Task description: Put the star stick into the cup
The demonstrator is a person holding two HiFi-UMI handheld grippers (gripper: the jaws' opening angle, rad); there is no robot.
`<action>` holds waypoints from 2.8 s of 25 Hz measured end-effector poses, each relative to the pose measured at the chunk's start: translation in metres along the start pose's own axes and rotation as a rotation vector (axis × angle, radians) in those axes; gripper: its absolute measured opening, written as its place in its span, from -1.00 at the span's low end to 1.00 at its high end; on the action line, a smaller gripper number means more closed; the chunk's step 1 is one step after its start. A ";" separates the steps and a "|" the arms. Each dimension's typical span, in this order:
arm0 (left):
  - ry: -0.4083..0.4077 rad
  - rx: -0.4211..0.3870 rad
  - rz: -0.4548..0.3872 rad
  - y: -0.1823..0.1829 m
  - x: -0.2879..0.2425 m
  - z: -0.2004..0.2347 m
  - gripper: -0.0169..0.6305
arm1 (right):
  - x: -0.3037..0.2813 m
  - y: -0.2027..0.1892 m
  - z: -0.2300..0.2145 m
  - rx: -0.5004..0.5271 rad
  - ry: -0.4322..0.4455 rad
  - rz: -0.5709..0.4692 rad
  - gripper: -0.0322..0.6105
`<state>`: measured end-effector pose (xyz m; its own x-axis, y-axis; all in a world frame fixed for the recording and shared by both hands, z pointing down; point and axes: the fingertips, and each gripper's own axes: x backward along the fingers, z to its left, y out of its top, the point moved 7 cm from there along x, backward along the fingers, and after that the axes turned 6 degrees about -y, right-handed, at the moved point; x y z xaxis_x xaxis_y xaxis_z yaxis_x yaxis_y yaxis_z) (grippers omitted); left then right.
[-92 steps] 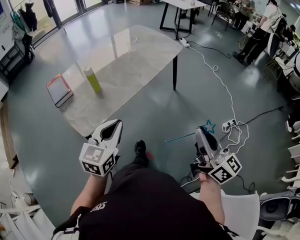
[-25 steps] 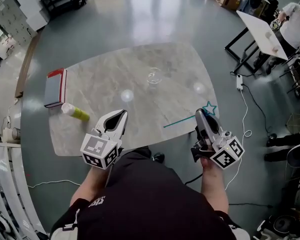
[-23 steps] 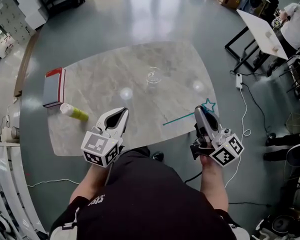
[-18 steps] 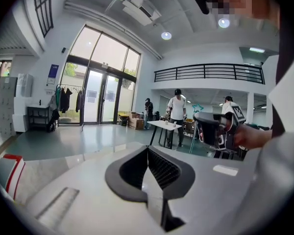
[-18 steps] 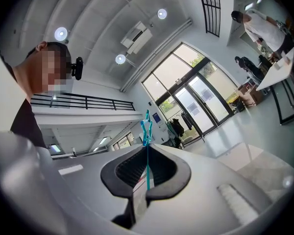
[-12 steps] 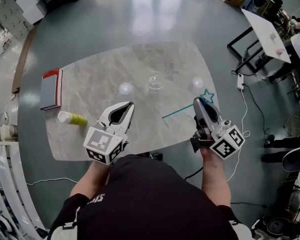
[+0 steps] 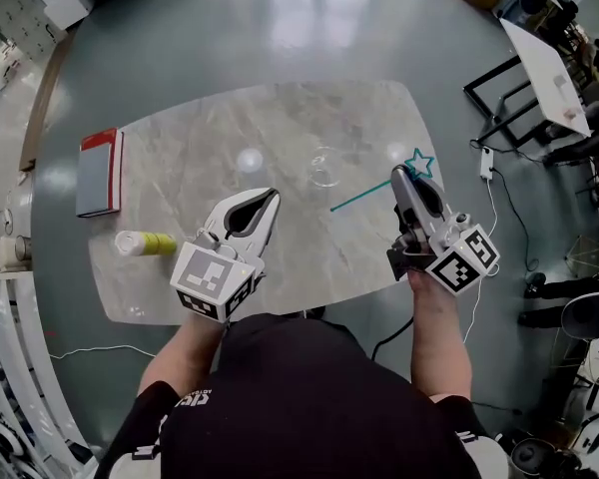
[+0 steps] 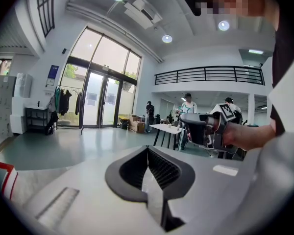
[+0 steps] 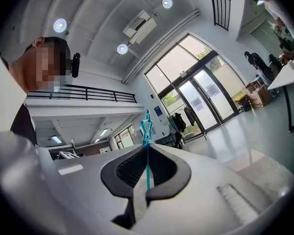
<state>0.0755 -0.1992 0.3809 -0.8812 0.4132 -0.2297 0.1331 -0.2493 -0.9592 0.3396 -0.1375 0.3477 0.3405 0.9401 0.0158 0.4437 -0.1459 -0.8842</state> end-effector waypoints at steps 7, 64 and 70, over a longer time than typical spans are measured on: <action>-0.023 -0.029 -0.004 -0.010 -0.022 0.023 -0.94 | -0.040 -0.014 -0.016 0.008 0.001 0.031 -0.84; -0.031 0.153 0.073 -0.117 -0.087 0.057 -0.94 | -0.130 -0.163 -0.133 0.088 -0.213 0.321 -0.62; -0.024 0.179 0.063 -0.117 -0.083 0.065 -0.94 | -0.128 -0.165 -0.132 0.060 -0.223 0.341 -0.41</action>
<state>0.1037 -0.2615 0.5227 -0.8843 0.3719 -0.2822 0.1073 -0.4264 -0.8982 0.3321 -0.2748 0.5537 0.2689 0.8856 -0.3786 0.2855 -0.4487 -0.8468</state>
